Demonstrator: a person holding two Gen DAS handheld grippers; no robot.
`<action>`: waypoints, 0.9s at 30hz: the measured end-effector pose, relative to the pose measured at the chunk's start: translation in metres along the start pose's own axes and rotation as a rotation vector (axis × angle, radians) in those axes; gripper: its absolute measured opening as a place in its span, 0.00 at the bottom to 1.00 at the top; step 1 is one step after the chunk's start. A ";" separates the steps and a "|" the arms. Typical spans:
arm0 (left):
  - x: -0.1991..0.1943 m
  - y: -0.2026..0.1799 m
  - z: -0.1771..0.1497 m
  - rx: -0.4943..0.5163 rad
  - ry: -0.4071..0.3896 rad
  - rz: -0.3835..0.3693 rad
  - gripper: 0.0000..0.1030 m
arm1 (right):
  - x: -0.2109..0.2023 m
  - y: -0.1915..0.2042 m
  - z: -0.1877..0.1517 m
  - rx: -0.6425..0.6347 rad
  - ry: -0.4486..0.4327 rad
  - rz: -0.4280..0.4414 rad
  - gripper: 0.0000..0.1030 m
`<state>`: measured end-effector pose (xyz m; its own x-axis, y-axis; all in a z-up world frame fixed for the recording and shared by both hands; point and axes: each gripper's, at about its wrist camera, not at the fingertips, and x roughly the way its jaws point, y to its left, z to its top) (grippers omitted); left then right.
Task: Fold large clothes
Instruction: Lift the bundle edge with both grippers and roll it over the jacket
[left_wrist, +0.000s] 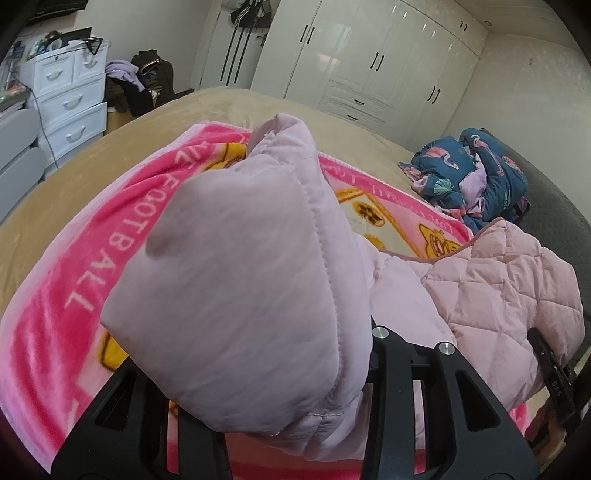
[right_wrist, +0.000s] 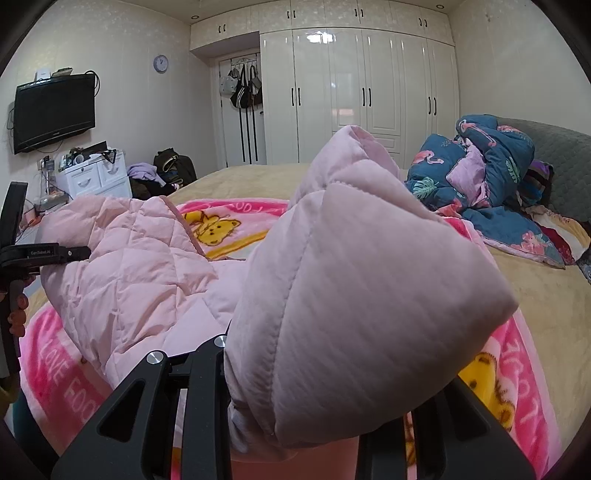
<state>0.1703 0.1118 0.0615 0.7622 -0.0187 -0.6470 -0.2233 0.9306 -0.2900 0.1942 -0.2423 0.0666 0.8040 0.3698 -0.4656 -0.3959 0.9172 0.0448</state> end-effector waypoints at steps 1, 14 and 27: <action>-0.001 0.002 -0.002 0.001 0.001 0.002 0.29 | 0.000 -0.002 0.000 0.000 -0.001 0.001 0.26; -0.008 0.020 -0.027 -0.003 0.023 0.020 0.29 | -0.011 -0.015 -0.020 0.045 0.030 -0.022 0.27; 0.005 0.031 -0.044 -0.006 0.054 0.071 0.31 | 0.007 -0.051 -0.059 0.218 0.139 -0.057 0.31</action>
<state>0.1405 0.1246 0.0184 0.7104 0.0276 -0.7033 -0.2793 0.9283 -0.2456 0.1942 -0.2955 0.0082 0.7478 0.3068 -0.5888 -0.2352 0.9517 0.1973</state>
